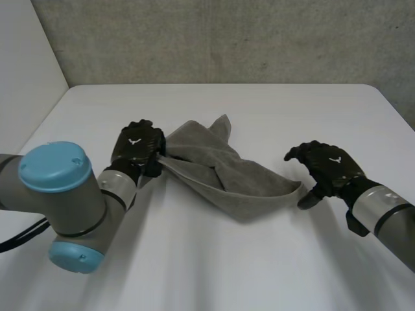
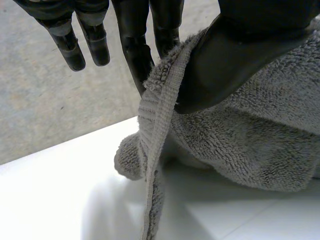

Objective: Fold the towel.

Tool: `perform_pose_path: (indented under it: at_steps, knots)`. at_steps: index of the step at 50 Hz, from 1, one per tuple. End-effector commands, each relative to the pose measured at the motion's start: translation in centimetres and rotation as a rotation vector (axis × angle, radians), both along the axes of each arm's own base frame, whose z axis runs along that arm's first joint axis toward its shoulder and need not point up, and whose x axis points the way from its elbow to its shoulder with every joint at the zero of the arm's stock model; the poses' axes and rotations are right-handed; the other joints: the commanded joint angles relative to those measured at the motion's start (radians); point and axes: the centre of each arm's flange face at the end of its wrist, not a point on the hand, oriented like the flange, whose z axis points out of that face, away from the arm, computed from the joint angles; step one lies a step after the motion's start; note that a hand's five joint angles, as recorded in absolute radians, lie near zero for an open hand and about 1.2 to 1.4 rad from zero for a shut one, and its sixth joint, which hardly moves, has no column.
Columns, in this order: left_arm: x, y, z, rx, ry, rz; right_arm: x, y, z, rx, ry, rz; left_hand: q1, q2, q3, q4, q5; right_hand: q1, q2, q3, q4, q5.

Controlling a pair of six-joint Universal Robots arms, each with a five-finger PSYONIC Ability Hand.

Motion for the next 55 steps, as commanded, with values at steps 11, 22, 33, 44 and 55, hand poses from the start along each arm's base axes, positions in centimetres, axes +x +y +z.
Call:
perform_pose_path:
  at_steps: [11, 22, 33, 44, 55]
  knots:
    - [3.0, -0.6, 1.2, 0.019, 0.010, 0.032, -2.1, -1.2, -2.8, 0.115, -0.051, -0.002, 0.081, 0.106, -0.043, -0.050, 0.070, 0.095, 0.099, -0.007, -0.060, 0.126]
    - [3.3, 0.2, 2.0, 0.013, 0.019, 0.032, 0.0, -0.6, -4.6, 0.238, -0.161, 0.047, 0.081, 0.106, -0.043, -0.050, 0.070, 0.180, 0.183, -0.007, -0.060, 0.211]
    - [3.6, 0.9, 3.1, 0.003, 0.025, 0.031, 1.7, -1.0, -5.5, 0.233, -0.204, 0.093, 0.081, 0.106, -0.043, -0.050, 0.070, 0.341, 0.345, -0.007, -0.060, 0.372]
    - [4.2, 0.8, 4.8, -0.032, 0.034, 0.047, 2.2, -1.9, -4.0, 0.168, -0.223, 0.103, 0.081, 0.106, -0.043, -0.050, 0.070, 0.984, 0.987, -0.007, -0.060, 1.014]
    - [5.8, 1.2, 8.8, -0.043, 0.051, -0.025, 1.6, -2.3, 7.4, -0.130, -0.240, 0.150, 0.081, 0.106, -0.043, -0.050, 0.070, 0.984, 0.987, -0.007, -0.060, 1.014]
